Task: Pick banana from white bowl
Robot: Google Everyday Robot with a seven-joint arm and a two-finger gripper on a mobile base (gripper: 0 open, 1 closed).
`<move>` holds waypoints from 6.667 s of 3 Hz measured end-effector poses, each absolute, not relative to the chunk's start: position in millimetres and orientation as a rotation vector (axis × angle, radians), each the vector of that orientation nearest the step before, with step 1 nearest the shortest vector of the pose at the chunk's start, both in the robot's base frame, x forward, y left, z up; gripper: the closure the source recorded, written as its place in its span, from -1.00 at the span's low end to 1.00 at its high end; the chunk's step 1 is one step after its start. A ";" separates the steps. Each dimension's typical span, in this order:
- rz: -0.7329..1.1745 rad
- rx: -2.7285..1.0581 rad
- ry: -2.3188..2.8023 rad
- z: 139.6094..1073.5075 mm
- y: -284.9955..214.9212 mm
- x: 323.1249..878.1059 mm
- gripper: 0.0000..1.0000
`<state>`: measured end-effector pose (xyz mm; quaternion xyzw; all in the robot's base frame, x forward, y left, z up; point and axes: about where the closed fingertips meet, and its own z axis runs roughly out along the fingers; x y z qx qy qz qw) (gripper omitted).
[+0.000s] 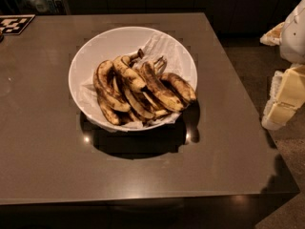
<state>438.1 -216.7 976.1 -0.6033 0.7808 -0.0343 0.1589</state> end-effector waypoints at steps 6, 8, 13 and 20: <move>-0.181 -1.887 2.135 993.4 -163.1 456.7 -1.00; -0.242 -1.992 2.130 983.9 -106.9 454.0 -1.00; -0.272 -1.929 2.136 997.0 -41.7 465.2 -1.00; -0.133 -1.905 2.215 974.3 21.6 490.5 -0.62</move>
Offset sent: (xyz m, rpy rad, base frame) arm -0.0012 0.0164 0.0083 -0.0555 0.0020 0.0498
